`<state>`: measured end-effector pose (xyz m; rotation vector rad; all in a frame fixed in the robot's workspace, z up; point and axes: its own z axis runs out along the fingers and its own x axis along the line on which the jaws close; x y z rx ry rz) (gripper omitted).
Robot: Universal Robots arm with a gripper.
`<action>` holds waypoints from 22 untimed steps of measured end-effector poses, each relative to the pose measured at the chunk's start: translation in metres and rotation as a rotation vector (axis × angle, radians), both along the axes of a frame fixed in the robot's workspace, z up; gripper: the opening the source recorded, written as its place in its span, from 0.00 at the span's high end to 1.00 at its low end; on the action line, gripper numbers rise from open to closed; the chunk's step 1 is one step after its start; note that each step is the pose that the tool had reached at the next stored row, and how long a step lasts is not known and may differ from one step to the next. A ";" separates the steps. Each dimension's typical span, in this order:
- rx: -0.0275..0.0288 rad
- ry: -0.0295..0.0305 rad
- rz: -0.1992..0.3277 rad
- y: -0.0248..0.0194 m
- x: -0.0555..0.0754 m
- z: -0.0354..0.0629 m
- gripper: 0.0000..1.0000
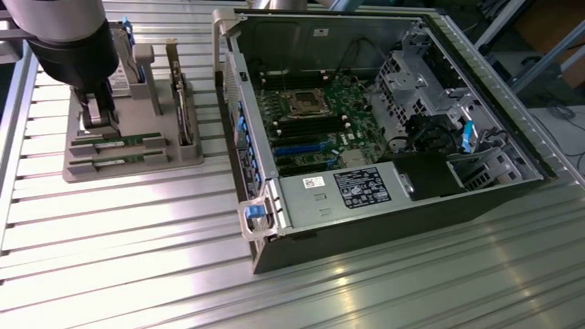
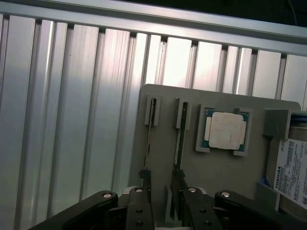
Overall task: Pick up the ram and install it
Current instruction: 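Pick up the ram and move it above insertion slot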
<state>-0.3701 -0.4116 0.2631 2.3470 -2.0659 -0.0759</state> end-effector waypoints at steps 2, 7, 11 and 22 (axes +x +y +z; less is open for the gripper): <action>-0.0001 0.0001 0.000 0.0000 0.000 -0.0035 0.68; -0.0002 0.0002 0.000 0.0000 0.000 -0.0098 0.68; 0.0135 -0.0039 0.000 -0.0035 -0.001 -0.0099 0.68; 0.0153 -0.0051 0.000 -0.0143 -0.001 -0.0100 0.68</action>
